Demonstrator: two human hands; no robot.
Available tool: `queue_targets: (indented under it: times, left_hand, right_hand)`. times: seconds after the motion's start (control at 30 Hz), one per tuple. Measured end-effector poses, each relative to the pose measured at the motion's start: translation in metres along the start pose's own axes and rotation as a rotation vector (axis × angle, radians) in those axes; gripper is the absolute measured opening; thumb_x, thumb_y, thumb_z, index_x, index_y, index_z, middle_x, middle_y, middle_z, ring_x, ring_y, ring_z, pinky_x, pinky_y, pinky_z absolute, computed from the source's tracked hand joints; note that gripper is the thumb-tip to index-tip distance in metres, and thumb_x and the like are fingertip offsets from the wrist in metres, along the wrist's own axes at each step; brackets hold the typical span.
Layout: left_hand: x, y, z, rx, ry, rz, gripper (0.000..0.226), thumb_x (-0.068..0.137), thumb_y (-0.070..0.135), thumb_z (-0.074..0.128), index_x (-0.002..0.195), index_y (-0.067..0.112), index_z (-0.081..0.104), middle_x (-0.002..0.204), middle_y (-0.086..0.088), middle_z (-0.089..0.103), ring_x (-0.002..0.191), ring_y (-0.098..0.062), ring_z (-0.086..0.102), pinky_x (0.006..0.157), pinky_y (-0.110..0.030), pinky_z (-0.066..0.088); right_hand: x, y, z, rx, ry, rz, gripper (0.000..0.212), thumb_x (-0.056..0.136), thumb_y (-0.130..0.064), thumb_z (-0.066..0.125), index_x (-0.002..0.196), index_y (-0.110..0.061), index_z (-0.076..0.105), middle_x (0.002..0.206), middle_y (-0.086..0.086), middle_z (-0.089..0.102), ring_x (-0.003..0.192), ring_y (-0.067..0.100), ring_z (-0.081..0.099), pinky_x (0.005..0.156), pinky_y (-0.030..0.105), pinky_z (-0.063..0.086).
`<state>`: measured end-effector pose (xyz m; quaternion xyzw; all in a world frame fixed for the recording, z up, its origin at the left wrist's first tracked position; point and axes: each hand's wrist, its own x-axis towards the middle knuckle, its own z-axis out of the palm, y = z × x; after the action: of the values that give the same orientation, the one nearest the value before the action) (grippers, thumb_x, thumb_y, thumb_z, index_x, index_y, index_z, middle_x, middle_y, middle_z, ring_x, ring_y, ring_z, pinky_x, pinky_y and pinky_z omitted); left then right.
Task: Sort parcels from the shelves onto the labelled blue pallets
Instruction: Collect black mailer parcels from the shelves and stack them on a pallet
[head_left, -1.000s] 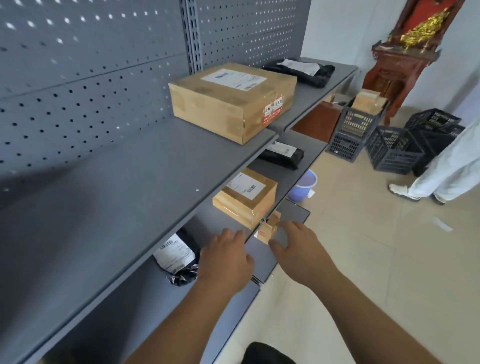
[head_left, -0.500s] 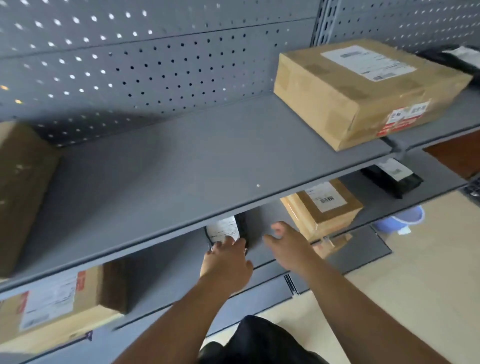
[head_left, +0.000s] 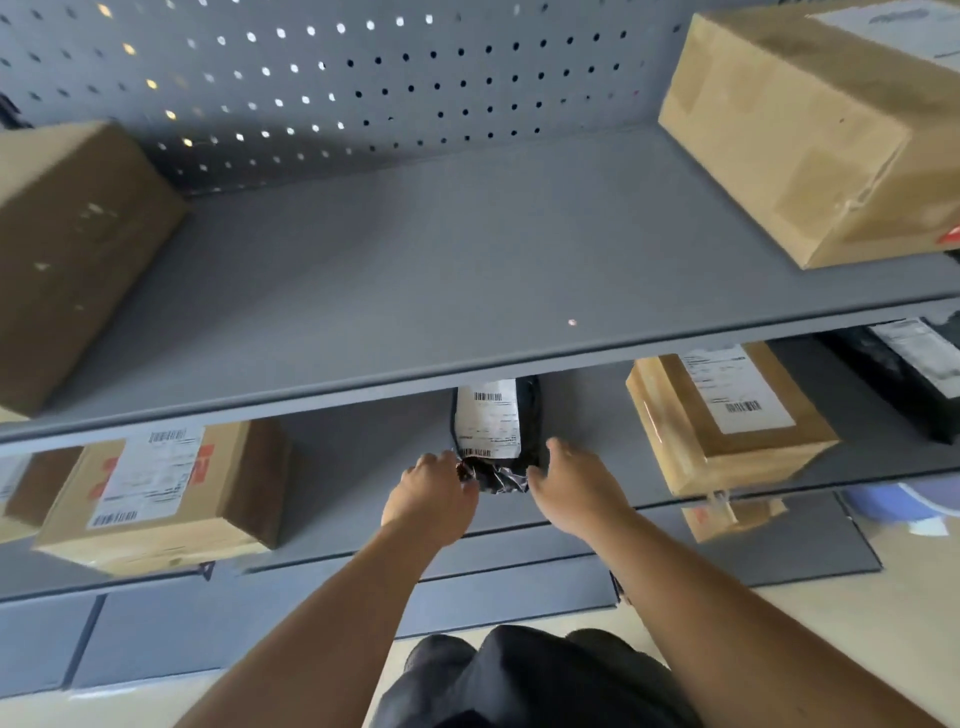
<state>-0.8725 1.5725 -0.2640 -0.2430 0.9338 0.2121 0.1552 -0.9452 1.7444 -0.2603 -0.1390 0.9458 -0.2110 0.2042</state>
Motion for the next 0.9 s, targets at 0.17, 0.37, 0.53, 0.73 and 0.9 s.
queue_targets:
  times: [0.17, 0.37, 0.53, 0.73, 0.9]
  left_hand:
    - [0.038, -0.005, 0.019, -0.152, 0.044, -0.058, 0.049, 0.100, 0.047, 0.044, 0.135, 0.014, 0.051, 0.132, -0.011, 0.056, 0.116, -0.030, 0.055, 0.089, -0.040, 0.047]
    - [0.079, -0.008, 0.031, -0.313, 0.069, -0.127, 0.028, 0.098, 0.041, 0.042, 0.105, 0.017, 0.055, 0.085, 0.004, 0.059, 0.072, -0.015, 0.059, 0.053, -0.026, 0.041]
    - [0.097, -0.005, 0.040, -0.401, 0.070, -0.133, 0.030, 0.093, 0.034, 0.045, 0.111, 0.016, 0.061, 0.096, -0.005, 0.069, 0.082, -0.027, 0.067, 0.063, -0.032, 0.052]
    - [0.102, -0.004, 0.043, -0.520, 0.091, -0.144, 0.024, 0.096, 0.026, 0.050, 0.117, 0.018, 0.060, 0.103, -0.002, 0.070, 0.086, -0.026, 0.068, 0.071, -0.035, 0.058]
    - [0.089, -0.007, 0.034, -0.643, 0.027, -0.213, 0.030, 0.091, 0.018, 0.049, 0.117, 0.020, 0.064, 0.096, 0.002, 0.071, 0.077, -0.018, 0.066, 0.052, -0.025, 0.047]
  right_hand:
    - [0.030, 0.003, 0.020, 0.083, -0.005, 0.053, 0.034, 0.099, -0.032, 0.049, 0.113, -0.002, 0.056, 0.113, 0.019, 0.064, 0.103, 0.037, 0.060, 0.078, 0.037, 0.047]
    - [0.059, 0.003, 0.037, 0.249, 0.021, 0.065, 0.037, 0.097, -0.033, 0.055, 0.124, -0.009, 0.056, 0.121, 0.010, 0.068, 0.104, 0.032, 0.064, 0.086, 0.043, 0.056]
    - [0.080, -0.003, 0.045, 0.305, 0.021, 0.084, 0.033, 0.095, -0.032, 0.055, 0.117, -0.007, 0.057, 0.116, 0.011, 0.069, 0.098, 0.032, 0.065, 0.082, 0.039, 0.056]
    - [0.087, -0.006, 0.052, 0.467, 0.013, 0.144, 0.031, 0.092, -0.031, 0.053, 0.114, -0.010, 0.062, 0.108, 0.008, 0.070, 0.094, 0.030, 0.067, 0.083, 0.045, 0.058]
    - [0.081, -0.001, 0.054, 0.678, -0.019, 0.247, 0.023, 0.092, -0.027, 0.056, 0.105, -0.012, 0.068, 0.101, 0.004, 0.072, 0.089, 0.021, 0.068, 0.077, 0.039, 0.060]
